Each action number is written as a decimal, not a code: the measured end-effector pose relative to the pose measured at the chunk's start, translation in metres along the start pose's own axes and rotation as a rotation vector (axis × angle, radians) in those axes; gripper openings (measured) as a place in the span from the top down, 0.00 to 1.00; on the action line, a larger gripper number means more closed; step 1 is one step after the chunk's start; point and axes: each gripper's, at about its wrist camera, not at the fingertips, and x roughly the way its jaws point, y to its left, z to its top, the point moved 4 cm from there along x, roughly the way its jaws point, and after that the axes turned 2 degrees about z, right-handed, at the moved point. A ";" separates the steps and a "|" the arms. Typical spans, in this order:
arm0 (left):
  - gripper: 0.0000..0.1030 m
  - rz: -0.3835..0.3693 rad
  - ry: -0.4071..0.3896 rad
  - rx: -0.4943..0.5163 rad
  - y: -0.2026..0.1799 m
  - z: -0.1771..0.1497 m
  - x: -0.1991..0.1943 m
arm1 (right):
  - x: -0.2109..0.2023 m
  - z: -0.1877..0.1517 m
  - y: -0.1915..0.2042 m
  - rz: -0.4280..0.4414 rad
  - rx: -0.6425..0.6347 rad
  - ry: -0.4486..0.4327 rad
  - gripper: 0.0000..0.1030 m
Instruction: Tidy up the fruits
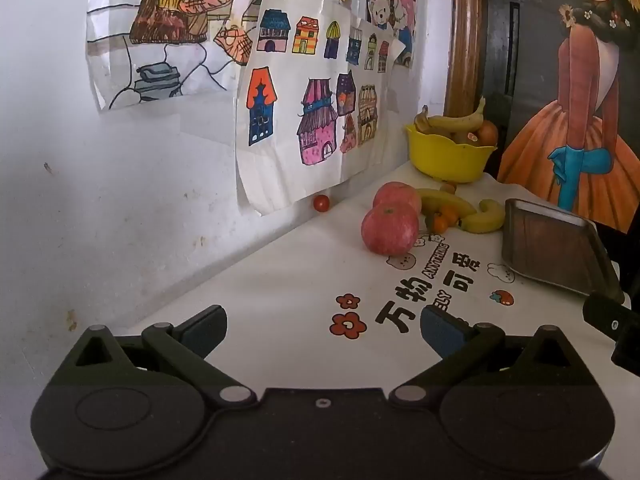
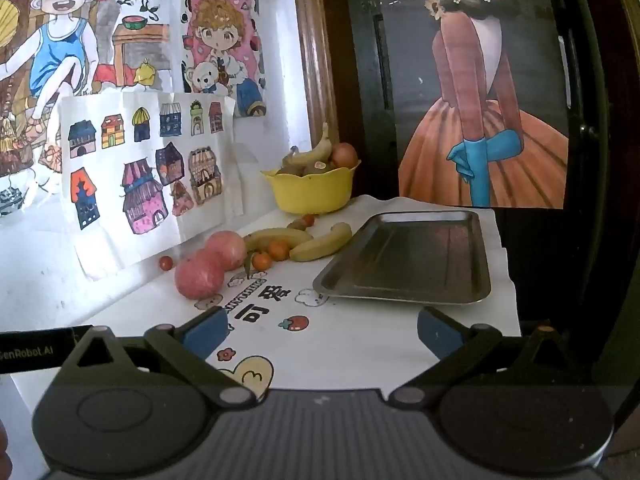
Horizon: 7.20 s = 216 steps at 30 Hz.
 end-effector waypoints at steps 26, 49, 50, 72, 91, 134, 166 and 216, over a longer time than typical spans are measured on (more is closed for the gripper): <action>0.01 0.005 0.003 0.007 0.000 0.000 0.000 | 0.002 -0.001 0.000 0.000 0.002 0.011 0.00; 0.01 0.010 0.016 0.009 -0.004 -0.014 0.011 | 0.003 -0.002 -0.001 0.001 0.002 0.019 0.00; 0.01 0.014 0.023 0.010 -0.003 -0.010 0.011 | 0.005 -0.004 0.000 0.002 0.002 0.020 0.00; 0.01 -0.050 -0.008 0.069 0.006 0.054 -0.011 | -0.029 0.060 0.015 0.127 -0.081 -0.031 0.00; 0.01 -0.071 0.013 -0.041 0.021 0.127 0.065 | 0.045 0.186 0.037 0.341 -0.219 -0.123 0.00; 0.06 -0.153 0.163 0.084 -0.049 0.079 0.208 | 0.265 0.050 0.043 0.452 -0.652 0.225 0.31; 0.34 -0.186 0.180 0.079 -0.056 0.071 0.216 | 0.277 0.046 0.050 0.434 -0.578 0.240 0.70; 0.34 -0.468 0.124 0.249 -0.284 0.080 0.228 | 0.226 0.071 -0.181 0.007 -0.225 0.176 0.70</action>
